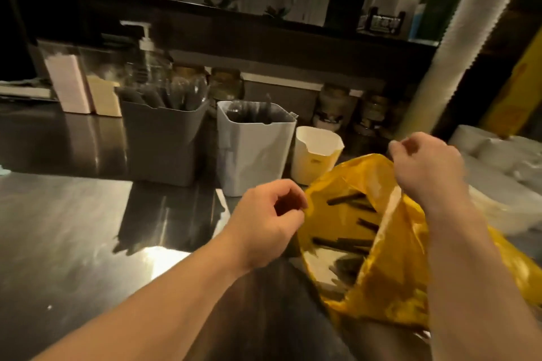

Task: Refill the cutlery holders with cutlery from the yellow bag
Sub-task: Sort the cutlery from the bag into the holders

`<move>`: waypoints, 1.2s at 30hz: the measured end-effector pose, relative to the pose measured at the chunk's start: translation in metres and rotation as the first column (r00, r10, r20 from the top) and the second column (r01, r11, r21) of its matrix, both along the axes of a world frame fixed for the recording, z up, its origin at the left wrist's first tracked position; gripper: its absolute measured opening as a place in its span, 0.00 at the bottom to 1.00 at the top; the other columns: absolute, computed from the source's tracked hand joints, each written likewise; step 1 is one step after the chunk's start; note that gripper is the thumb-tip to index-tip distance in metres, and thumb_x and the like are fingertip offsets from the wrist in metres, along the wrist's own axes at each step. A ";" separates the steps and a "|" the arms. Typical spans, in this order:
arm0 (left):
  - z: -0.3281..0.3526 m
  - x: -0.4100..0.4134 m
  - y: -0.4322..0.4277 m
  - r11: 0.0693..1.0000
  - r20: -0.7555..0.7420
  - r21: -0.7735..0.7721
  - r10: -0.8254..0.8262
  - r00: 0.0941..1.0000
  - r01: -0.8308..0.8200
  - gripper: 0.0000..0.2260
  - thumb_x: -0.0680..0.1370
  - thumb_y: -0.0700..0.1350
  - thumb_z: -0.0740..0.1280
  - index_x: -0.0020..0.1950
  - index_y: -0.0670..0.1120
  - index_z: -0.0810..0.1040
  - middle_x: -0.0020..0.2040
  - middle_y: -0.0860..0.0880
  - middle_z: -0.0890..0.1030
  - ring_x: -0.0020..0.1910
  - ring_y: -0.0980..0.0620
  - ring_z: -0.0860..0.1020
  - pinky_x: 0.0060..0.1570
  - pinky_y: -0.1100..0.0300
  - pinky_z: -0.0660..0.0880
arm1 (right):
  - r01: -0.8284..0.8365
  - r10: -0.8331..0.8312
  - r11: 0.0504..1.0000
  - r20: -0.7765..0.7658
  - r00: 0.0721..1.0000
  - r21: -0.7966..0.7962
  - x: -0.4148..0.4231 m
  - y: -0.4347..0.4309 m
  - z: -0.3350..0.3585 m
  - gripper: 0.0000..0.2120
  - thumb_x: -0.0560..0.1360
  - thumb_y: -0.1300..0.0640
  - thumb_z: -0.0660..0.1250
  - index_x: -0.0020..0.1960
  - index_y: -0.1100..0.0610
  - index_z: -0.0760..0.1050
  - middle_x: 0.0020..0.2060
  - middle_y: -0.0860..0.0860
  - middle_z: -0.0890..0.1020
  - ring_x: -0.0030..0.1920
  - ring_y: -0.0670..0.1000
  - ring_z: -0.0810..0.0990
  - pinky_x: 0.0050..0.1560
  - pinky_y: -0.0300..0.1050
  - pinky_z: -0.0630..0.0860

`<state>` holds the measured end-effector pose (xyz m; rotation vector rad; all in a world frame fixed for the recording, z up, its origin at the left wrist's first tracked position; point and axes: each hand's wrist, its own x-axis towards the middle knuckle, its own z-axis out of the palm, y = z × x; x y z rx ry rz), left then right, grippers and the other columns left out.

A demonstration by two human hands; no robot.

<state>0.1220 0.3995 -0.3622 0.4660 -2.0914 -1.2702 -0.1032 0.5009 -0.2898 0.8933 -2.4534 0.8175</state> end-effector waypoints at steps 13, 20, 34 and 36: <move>-0.010 -0.036 0.029 0.931 0.554 -0.111 -0.234 0.799 0.349 0.40 0.76 0.58 0.72 0.79 0.63 0.50 0.77 0.66 0.51 0.77 0.54 0.60 0.72 0.56 0.65 | 0.110 -0.326 0.883 0.427 0.844 0.456 -0.087 0.010 -0.048 0.26 0.64 0.36 0.70 0.56 0.51 0.77 0.52 0.57 0.80 0.54 0.63 0.78 0.60 0.65 0.75; -0.003 -0.024 0.019 0.925 0.686 -0.139 -0.167 0.708 0.354 0.51 0.72 0.63 0.74 0.79 0.64 0.39 0.79 0.65 0.43 0.80 0.48 0.57 0.75 0.50 0.66 | 0.092 -0.116 0.991 0.274 0.955 0.096 -0.043 -0.001 -0.024 0.07 0.80 0.57 0.67 0.55 0.56 0.82 0.48 0.55 0.82 0.47 0.56 0.77 0.48 0.49 0.75; -0.004 -0.014 0.007 0.949 0.738 -0.200 -0.018 0.674 0.244 0.45 0.72 0.58 0.77 0.80 0.53 0.53 0.69 0.49 0.70 0.64 0.49 0.74 0.64 0.56 0.76 | -0.247 0.187 0.854 -0.173 0.967 -0.459 -0.013 -0.003 -0.027 0.08 0.81 0.62 0.65 0.54 0.61 0.82 0.48 0.54 0.83 0.48 0.50 0.77 0.51 0.45 0.76; -0.007 -0.011 0.005 0.951 0.718 -0.204 -0.016 0.696 0.232 0.44 0.73 0.60 0.75 0.80 0.55 0.52 0.71 0.52 0.66 0.68 0.49 0.71 0.66 0.56 0.73 | -0.195 0.178 0.890 -0.079 0.981 -0.412 -0.015 -0.006 -0.028 0.08 0.81 0.60 0.65 0.55 0.60 0.82 0.50 0.56 0.84 0.49 0.50 0.77 0.53 0.45 0.75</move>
